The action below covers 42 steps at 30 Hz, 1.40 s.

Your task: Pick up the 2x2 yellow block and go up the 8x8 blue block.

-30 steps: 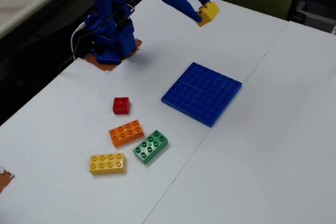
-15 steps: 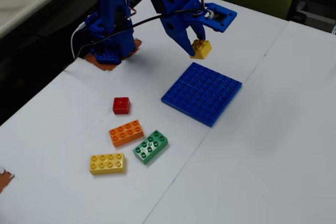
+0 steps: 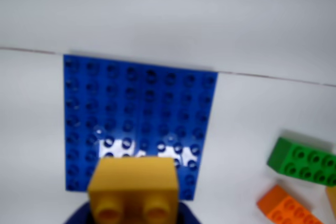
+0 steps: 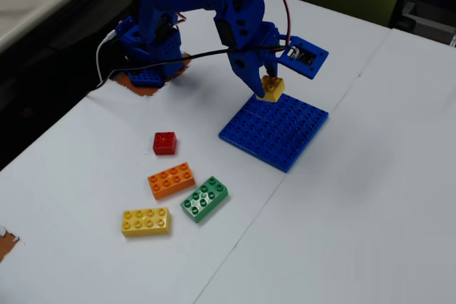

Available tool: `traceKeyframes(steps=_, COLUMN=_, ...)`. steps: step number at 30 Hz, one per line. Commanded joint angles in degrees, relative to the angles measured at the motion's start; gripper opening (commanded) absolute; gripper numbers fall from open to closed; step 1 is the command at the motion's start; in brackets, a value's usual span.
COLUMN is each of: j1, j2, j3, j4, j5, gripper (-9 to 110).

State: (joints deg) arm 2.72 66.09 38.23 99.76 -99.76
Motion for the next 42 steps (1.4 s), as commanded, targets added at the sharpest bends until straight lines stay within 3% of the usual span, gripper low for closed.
traceKeyframes(steps=1, j1=0.5, j2=0.1, j3=-2.8, j4=0.5, j5=-0.4, gripper=5)
traceKeyframes(steps=42, j1=-2.4, j2=-1.0, j3=-5.9, j4=0.4, j5=1.1, gripper=5)
